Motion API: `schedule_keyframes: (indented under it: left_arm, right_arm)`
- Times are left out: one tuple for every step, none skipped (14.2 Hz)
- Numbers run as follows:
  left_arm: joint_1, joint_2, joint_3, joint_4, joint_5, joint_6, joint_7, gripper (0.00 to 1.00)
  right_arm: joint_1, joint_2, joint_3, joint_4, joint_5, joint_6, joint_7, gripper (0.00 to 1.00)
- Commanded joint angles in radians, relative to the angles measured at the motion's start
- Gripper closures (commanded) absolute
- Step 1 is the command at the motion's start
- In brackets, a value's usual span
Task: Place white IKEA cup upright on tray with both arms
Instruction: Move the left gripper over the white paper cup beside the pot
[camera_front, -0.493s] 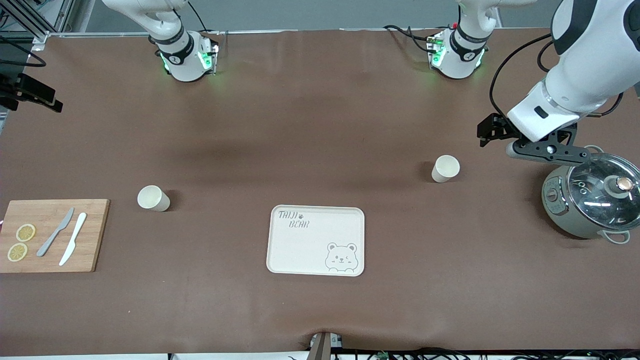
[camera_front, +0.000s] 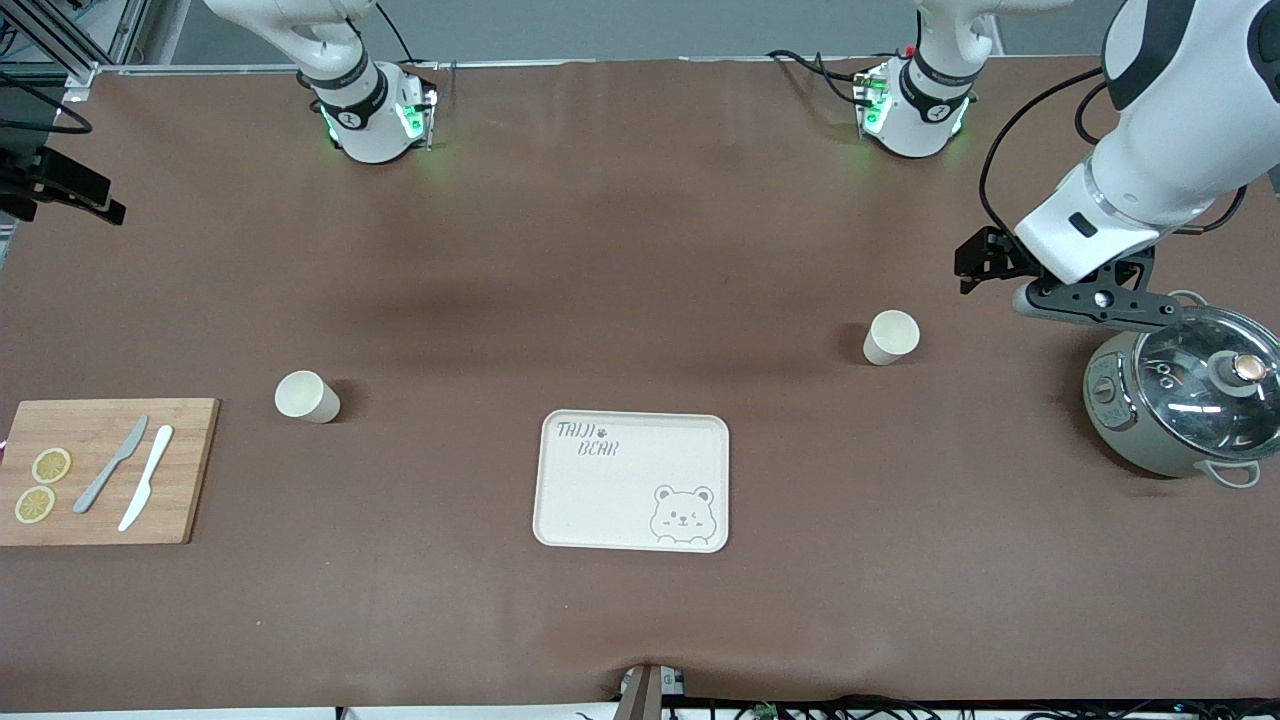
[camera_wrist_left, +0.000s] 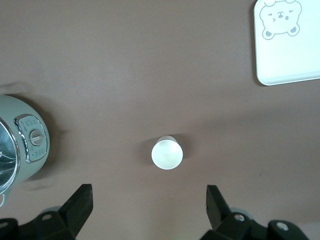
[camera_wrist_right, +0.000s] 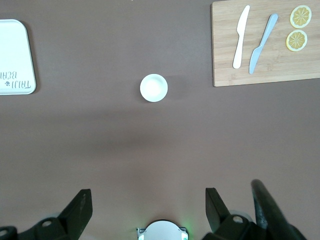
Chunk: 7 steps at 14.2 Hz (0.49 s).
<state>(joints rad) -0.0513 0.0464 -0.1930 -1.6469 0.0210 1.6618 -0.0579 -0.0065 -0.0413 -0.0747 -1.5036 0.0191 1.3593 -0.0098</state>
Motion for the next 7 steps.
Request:
schedule_keyframes:
  left_arm:
    - [-0.005,0.036,-0.006,0.030,0.001,-0.011,0.004,0.00]
    - [-0.009,0.038,-0.015,0.032,0.004,0.001,-0.002,0.00]
    - [-0.010,0.035,-0.017,0.032,0.001,0.009,-0.014,0.00]
    - [-0.009,0.033,-0.019,0.029,0.000,0.010,-0.016,0.00]
    - [-0.004,0.033,-0.025,0.021,0.000,0.015,-0.011,0.00]
    - [-0.004,0.035,-0.026,0.000,0.000,0.039,-0.007,0.00]
    - [-0.002,0.029,-0.026,-0.039,0.002,0.076,0.003,0.00]
  right_arm:
    - [-0.010,0.001,0.009,0.002,-0.008,-0.002,0.013,0.00]
    - [-0.010,0.001,0.009,0.002,-0.008,-0.002,0.013,0.00]
    - [-0.010,0.001,0.009,0.002,-0.008,-0.002,0.014,0.00]
    - [-0.009,0.001,0.009,0.002,-0.008,-0.002,0.013,0.00]
    - [-0.009,0.001,0.009,0.002,-0.008,-0.002,0.014,0.00]
    - [-0.009,0.001,0.009,0.002,-0.008,0.000,0.014,0.00]
    - [-0.010,0.001,0.009,0.002,-0.005,0.000,0.013,0.00]
